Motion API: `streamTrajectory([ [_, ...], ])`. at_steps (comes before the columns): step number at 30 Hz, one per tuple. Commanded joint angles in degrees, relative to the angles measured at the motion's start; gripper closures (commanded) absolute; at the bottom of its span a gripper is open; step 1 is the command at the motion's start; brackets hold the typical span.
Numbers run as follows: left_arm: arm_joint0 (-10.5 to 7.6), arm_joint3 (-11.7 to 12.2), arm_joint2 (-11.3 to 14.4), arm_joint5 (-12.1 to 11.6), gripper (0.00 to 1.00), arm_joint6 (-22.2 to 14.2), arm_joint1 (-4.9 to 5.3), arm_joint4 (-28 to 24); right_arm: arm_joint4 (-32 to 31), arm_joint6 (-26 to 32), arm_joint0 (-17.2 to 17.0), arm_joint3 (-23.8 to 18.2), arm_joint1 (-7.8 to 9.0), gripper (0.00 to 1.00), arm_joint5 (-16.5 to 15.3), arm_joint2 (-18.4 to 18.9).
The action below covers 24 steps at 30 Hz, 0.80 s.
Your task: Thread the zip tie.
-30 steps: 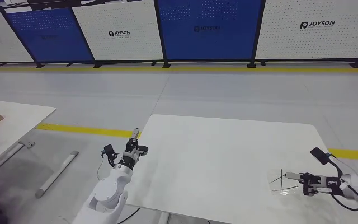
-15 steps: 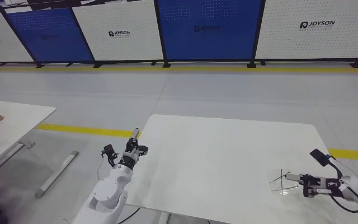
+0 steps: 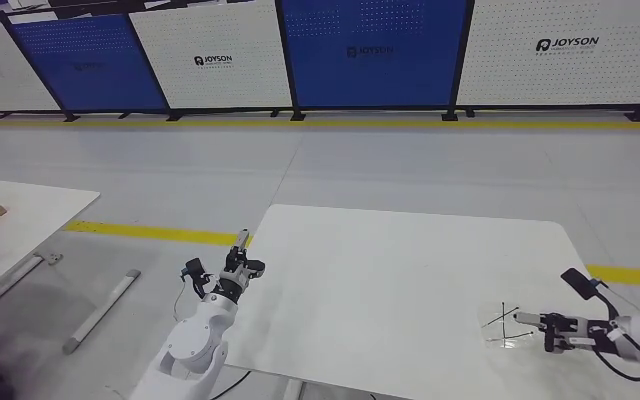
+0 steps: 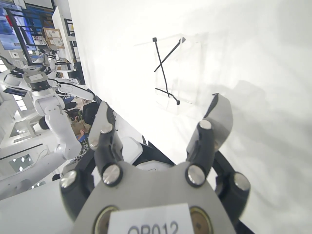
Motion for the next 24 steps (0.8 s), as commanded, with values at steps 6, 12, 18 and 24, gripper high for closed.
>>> streamTrajectory([
  [6,0.0,0.0,0.0,0.0,0.0,0.0,0.0,0.0,-0.2,0.6,1.2,1.9,0.0,0.59,0.5,-0.9],
  [12,0.0,0.0,0.0,0.0,0.0,0.0,0.0,0.0,-0.5,1.0,2.5,3.5,-0.12,0.62,0.9,-2.0],
  [18,0.0,0.0,0.0,0.0,0.0,0.0,0.0,0.0,-0.8,1.0,3.4,4.3,-0.16,0.64,1.2,-2.8],
  [24,0.0,0.0,0.0,0.0,0.0,0.0,0.0,0.0,-1.2,1.4,4.2,4.9,-0.2,0.75,1.6,-3.7],
])
